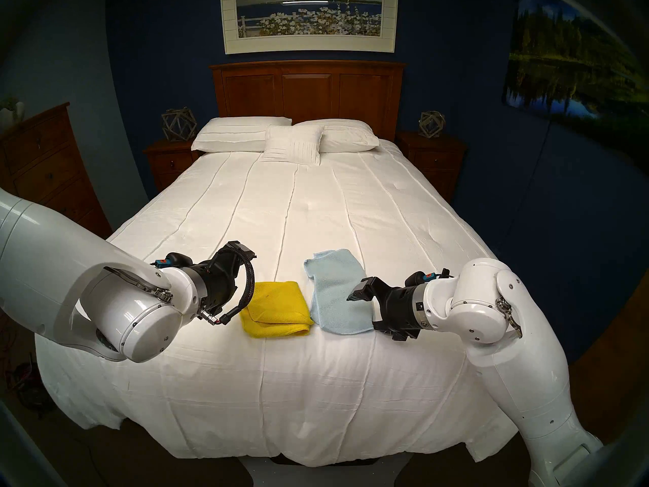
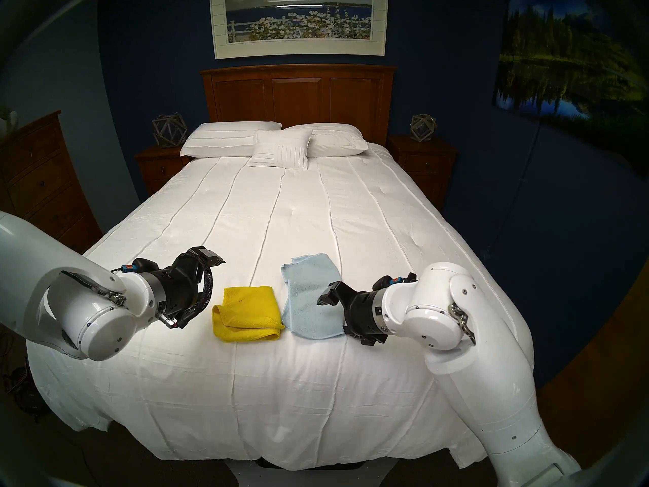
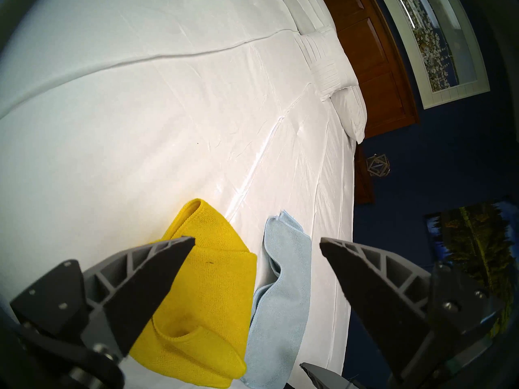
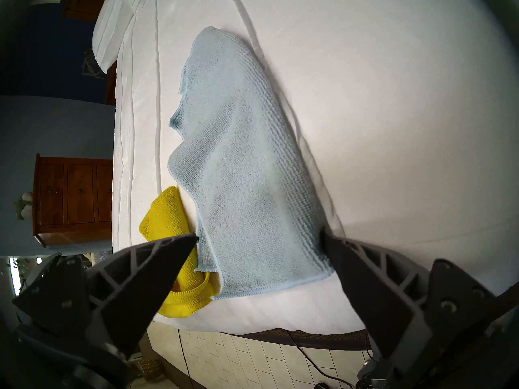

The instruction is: Fold the hand towels twice and stack them up

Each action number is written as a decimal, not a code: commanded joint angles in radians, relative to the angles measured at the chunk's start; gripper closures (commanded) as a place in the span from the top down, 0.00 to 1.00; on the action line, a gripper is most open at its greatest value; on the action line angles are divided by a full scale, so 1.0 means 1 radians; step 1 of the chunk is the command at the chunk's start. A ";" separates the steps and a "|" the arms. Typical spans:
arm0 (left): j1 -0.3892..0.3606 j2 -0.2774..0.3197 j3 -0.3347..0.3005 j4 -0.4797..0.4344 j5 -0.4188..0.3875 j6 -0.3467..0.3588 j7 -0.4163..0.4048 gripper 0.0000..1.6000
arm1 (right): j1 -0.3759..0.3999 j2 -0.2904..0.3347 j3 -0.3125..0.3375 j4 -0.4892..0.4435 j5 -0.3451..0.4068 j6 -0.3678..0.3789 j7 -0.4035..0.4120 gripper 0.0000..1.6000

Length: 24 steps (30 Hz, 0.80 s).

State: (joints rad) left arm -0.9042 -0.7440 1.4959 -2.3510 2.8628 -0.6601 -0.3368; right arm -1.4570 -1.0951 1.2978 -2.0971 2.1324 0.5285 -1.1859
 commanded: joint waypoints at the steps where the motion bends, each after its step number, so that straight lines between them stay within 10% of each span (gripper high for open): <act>1: -0.019 0.009 0.001 -0.004 0.004 -0.001 -0.008 1.00 | 0.035 -0.014 -0.016 0.003 -0.007 -0.007 -0.015 1.00; 10: -0.028 0.016 0.010 -0.010 0.009 -0.004 -0.004 1.00 | 0.030 -0.005 -0.025 0.000 0.015 -0.020 -0.071 1.00; 13: -0.024 0.017 0.010 -0.006 0.012 -0.003 -0.003 1.00 | 0.029 -0.005 -0.024 0.003 0.031 -0.017 -0.081 0.53; 24: -0.035 0.020 0.011 -0.010 0.014 -0.005 0.009 1.00 | 0.037 -0.009 -0.032 0.017 0.047 -0.017 -0.109 0.34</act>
State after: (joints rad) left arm -0.9207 -0.7217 1.5113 -2.3609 2.8793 -0.6648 -0.3317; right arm -1.4346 -1.0993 1.2623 -2.0720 2.1723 0.5076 -1.2967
